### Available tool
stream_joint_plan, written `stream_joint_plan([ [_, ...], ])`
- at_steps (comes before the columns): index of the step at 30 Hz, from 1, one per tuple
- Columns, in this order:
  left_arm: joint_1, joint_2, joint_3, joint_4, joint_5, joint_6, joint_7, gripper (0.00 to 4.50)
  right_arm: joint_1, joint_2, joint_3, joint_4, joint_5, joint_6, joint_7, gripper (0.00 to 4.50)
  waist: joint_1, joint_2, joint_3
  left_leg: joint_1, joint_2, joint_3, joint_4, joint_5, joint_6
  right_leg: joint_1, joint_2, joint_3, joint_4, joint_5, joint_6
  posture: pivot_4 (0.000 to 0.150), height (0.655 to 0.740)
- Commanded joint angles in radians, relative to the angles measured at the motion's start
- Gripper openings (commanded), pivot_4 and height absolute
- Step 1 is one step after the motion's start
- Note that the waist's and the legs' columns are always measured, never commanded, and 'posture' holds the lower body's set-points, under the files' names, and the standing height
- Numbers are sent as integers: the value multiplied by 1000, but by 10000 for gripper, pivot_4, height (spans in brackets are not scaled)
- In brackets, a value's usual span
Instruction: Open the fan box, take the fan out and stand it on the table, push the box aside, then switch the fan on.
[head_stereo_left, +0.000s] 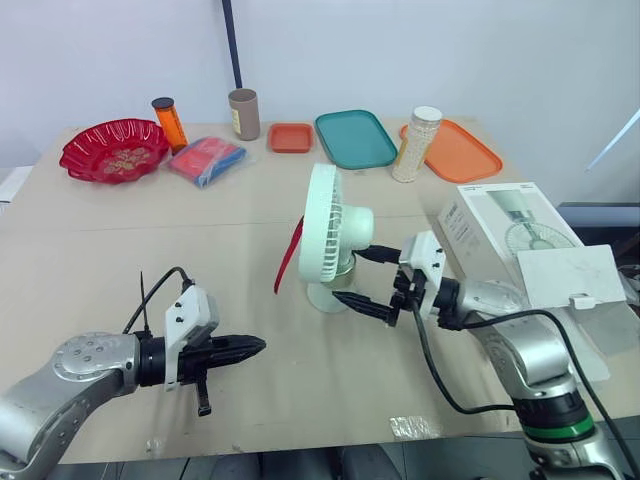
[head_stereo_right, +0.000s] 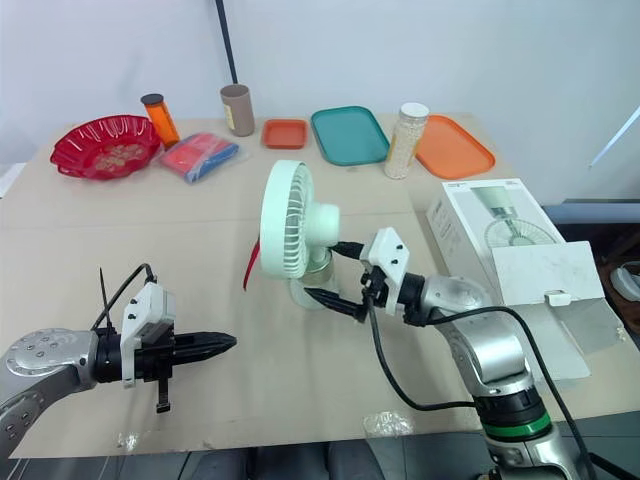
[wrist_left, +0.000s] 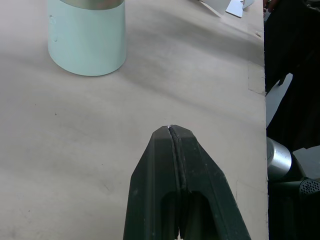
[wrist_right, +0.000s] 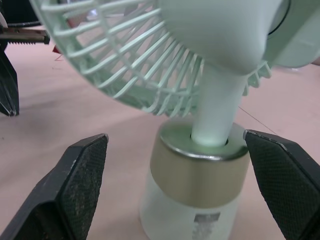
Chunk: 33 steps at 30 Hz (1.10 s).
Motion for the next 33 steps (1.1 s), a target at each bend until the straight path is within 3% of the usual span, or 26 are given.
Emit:
stream_joint_plan([
  [1,-8,-6,7,-3,-5,-25,-13,0,25,-33,-44,-68,10,11,-12,44212,1,0,0,0,0,0,0,0,0,0,0,0,0,0,0,1500,7400],
  [9,32,24,87,31,19,-71,-37,0,218,-144,-210,-282,100,178,-80,44212,11,0,0,0,0,0,0,0,0,0,0,0,0,0,0,1500,7400],
  [10,38,28,109,36,15,-71,-37,5401,261,-150,-253,-346,137,235,-111,45000,20,0,0,0,0,0,0,0,0,0,0,0,-1,0,0,1500,7400],
  [15,111,21,202,27,0,-68,-33,21201,413,-131,-364,-580,261,382,-249,45000,22,0,0,1,0,0,0,-1,2,2,0,1,-1,-1,0,1500,7400],
  [18,148,12,224,25,13,-90,-33,30269,451,-115,-398,-630,299,418,-315,45000,22,0,-1,3,0,1,0,-1,2,3,0,1,-2,-1,1,1500,7400],
  [21,133,-8,258,53,39,-136,-3,42998,511,-115,-445,-665,288,427,-357,45000,25,0,-1,5,0,0,0,-1,2,7,0,1,-4,-1,1,1500,7400],
  [22,122,-14,265,63,43,-142,11,44475,524,-112,-458,-669,289,431,-370,45000,25,0,-1,6,0,0,0,-1,2,9,0,1,-4,-1,1,1500,7400],
  [27,141,-54,232,96,97,-229,-7,44475,621,-103,-472,-708,269,395,-383,45000,25,0,-1,8,0,0,-1,-3,5,13,0,0,-9,-2,2,1500,7400],
  [33,194,-136,184,111,168,-342,3,44475,818,-51,-478,-716,99,200,-352,45000,26,0,-2,9,0,0,-1,-4,6,14,0,0,-9,-2,2,1500,7400],
])
